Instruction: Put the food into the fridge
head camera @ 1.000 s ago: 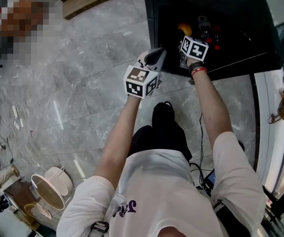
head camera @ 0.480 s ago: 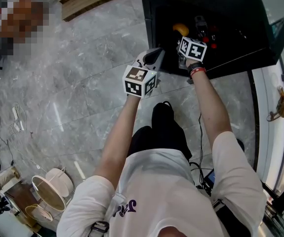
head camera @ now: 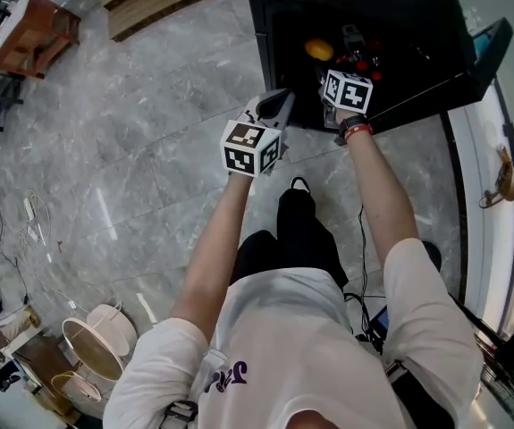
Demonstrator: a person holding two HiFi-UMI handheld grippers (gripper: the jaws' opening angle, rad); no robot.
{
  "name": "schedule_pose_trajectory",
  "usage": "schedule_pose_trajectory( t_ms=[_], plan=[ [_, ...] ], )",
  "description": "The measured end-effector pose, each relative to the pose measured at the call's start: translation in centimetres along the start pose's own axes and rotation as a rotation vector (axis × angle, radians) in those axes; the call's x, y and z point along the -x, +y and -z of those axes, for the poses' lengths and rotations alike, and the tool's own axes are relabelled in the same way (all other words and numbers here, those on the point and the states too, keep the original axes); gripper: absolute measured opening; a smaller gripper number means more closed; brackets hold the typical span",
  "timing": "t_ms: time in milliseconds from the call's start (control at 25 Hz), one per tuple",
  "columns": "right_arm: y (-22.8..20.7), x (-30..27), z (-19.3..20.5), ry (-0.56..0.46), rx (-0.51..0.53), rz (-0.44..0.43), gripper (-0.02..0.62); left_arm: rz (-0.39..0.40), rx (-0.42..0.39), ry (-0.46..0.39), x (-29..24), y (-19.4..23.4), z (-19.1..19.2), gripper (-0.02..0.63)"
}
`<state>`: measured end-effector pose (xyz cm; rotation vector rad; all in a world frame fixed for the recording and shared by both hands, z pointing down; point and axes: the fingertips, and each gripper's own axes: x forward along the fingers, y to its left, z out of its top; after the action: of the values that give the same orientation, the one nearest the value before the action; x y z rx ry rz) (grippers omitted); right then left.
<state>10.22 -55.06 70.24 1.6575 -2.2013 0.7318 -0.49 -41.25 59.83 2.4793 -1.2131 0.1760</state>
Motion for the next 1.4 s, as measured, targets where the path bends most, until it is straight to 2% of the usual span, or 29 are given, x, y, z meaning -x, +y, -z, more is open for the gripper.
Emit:
schedule_pose_trajectory(
  t_ms=[600,880,1080,1400],
  plan=[
    [0.1,8.1,-2.1,0.022,-0.019,0.042,0.269,0.022,0.028,0.03,4.1,-3.4,-3.2,0.017],
    [1.9,12.3,-2.8,0.01,-0.064,0.018,0.252,0.009,0.053,0.032,7.1,-4.0,-4.9,0.017],
    [3.4,15.2,-3.0,0.0,-0.044,0.008,0.218,0.008,0.058,0.022,9.2,-4.5,-6.1,0.017],
    [5.0,19.3,-3.1,-0.032,-0.01,0.005,0.204,0.02,0.025,0.02,11.5,-6.0,-7.0,0.017]
  ],
)
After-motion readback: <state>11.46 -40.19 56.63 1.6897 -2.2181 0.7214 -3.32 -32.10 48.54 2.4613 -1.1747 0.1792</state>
